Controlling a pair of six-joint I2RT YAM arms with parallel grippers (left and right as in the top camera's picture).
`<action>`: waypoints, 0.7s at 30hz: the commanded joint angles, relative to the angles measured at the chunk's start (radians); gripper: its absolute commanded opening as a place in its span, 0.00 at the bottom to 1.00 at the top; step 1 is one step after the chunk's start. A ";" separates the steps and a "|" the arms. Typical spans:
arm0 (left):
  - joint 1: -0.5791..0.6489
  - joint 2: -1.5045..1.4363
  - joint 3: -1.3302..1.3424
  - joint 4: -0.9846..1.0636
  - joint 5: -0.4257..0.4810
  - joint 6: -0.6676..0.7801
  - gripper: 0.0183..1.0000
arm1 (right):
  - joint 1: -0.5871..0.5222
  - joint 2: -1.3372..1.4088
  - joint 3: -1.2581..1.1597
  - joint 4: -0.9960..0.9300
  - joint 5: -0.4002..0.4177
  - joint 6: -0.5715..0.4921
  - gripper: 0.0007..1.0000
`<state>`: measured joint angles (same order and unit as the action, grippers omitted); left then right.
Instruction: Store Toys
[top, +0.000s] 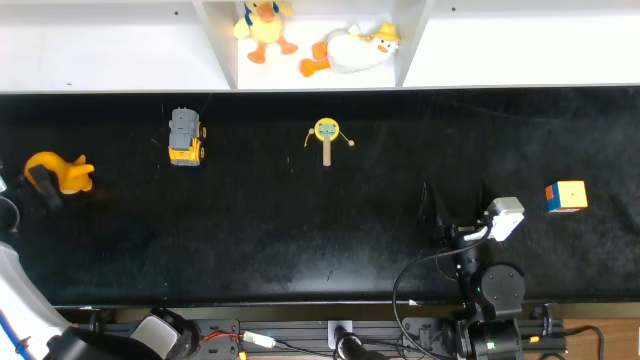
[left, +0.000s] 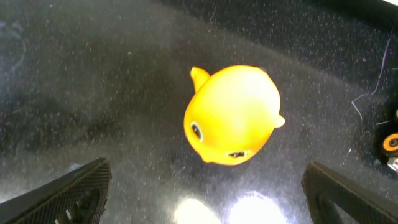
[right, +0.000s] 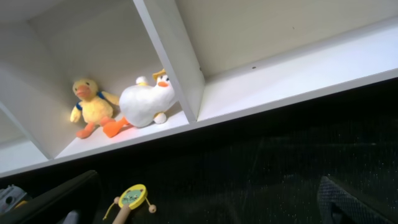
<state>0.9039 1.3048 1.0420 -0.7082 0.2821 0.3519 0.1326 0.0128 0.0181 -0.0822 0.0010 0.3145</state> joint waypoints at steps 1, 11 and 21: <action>0.003 0.045 -0.007 0.000 0.086 0.048 1.00 | 0.005 -0.009 -0.014 0.005 0.003 0.003 1.00; -0.011 0.117 -0.007 0.039 0.125 0.106 1.00 | 0.005 -0.009 -0.014 0.005 0.003 0.003 0.99; -0.121 0.180 -0.007 0.098 -0.023 0.146 0.97 | 0.005 -0.009 -0.014 0.005 0.003 0.003 1.00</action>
<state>0.8055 1.4822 1.0382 -0.6254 0.3172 0.4664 0.1326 0.0128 0.0181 -0.0814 0.0006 0.3141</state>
